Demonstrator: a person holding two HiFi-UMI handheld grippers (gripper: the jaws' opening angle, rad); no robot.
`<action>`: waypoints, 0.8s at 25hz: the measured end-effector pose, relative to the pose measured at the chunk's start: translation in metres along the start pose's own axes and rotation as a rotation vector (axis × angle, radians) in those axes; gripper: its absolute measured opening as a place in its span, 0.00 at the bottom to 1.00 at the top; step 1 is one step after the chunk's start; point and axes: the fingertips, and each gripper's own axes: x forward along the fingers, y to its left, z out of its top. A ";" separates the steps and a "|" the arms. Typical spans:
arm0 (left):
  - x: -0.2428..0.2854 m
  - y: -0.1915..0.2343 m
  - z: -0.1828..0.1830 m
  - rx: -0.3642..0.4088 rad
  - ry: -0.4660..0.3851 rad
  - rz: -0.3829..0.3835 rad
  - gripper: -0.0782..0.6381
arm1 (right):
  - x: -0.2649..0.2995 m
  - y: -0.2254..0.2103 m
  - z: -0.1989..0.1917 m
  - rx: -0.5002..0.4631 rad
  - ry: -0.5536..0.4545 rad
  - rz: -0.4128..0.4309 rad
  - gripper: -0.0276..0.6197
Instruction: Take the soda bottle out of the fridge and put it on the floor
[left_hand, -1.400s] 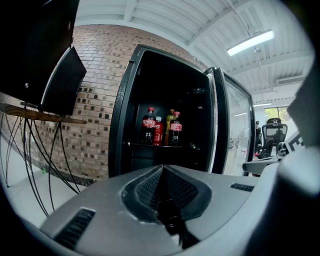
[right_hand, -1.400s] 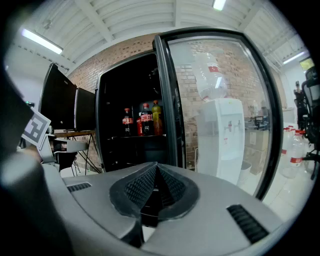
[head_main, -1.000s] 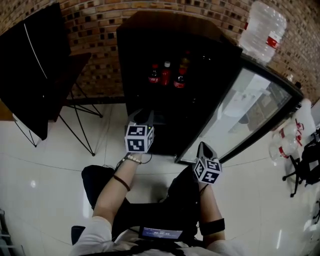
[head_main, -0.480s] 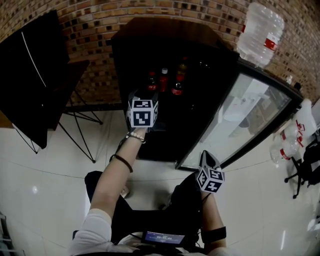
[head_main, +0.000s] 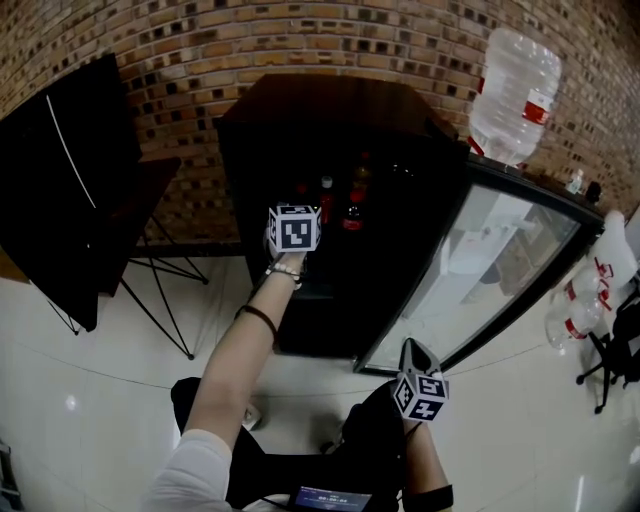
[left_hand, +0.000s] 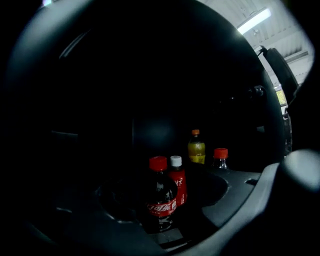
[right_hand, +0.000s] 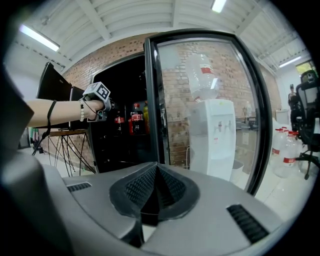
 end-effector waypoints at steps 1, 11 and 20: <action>0.005 0.002 0.001 0.001 0.002 0.004 0.49 | 0.000 -0.001 0.001 0.005 -0.001 0.001 0.07; 0.029 0.006 -0.003 0.021 0.053 0.009 0.43 | 0.004 0.000 0.001 0.006 0.004 0.005 0.07; 0.021 0.011 -0.003 0.005 0.081 0.015 0.32 | 0.003 0.000 0.000 0.012 0.007 0.007 0.07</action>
